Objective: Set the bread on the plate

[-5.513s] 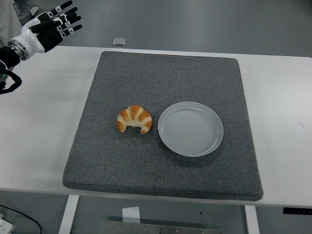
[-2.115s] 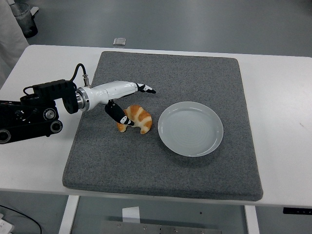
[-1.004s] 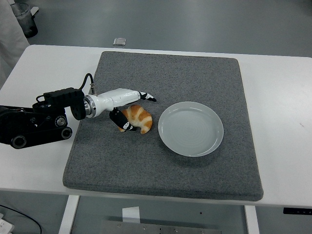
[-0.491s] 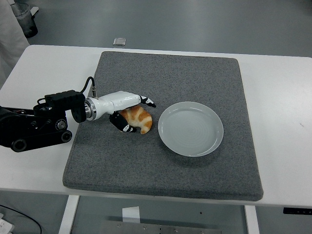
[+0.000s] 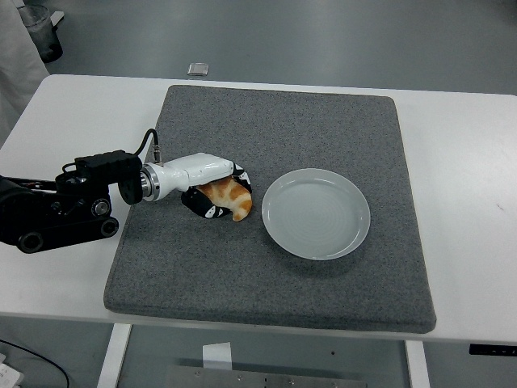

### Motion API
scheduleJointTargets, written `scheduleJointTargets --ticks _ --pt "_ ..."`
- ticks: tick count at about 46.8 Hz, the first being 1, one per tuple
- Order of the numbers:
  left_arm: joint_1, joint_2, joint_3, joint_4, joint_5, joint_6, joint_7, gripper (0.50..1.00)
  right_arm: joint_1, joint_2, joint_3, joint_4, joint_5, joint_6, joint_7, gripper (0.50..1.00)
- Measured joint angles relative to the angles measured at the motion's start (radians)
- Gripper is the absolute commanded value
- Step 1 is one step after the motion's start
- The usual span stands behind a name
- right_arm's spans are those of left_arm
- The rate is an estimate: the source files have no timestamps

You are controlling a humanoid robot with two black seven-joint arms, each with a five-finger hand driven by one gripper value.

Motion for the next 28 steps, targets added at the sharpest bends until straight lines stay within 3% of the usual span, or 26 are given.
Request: scheduleJointTargets --ticks 7,18,28 --pt "0.000 0.000 0.000 -0.002 0.001 -0.001 0.000 0.500 0.000 0.000 0.000 0.000 0.000 0.000 0.000 0.932" --pt "-0.017 0.015 -0.001 -0.009 0.007 -0.014 -0.007 0.500 0.000 0.000 0.000 0.000 0.000 0.000 0.000 0.932" --pt "-0.110 0.079 -0.018 -0.017 -0.009 -0.073 -0.031 0.500 0.000 0.000 0.000 0.000 0.000 0.000 0.000 0.932"
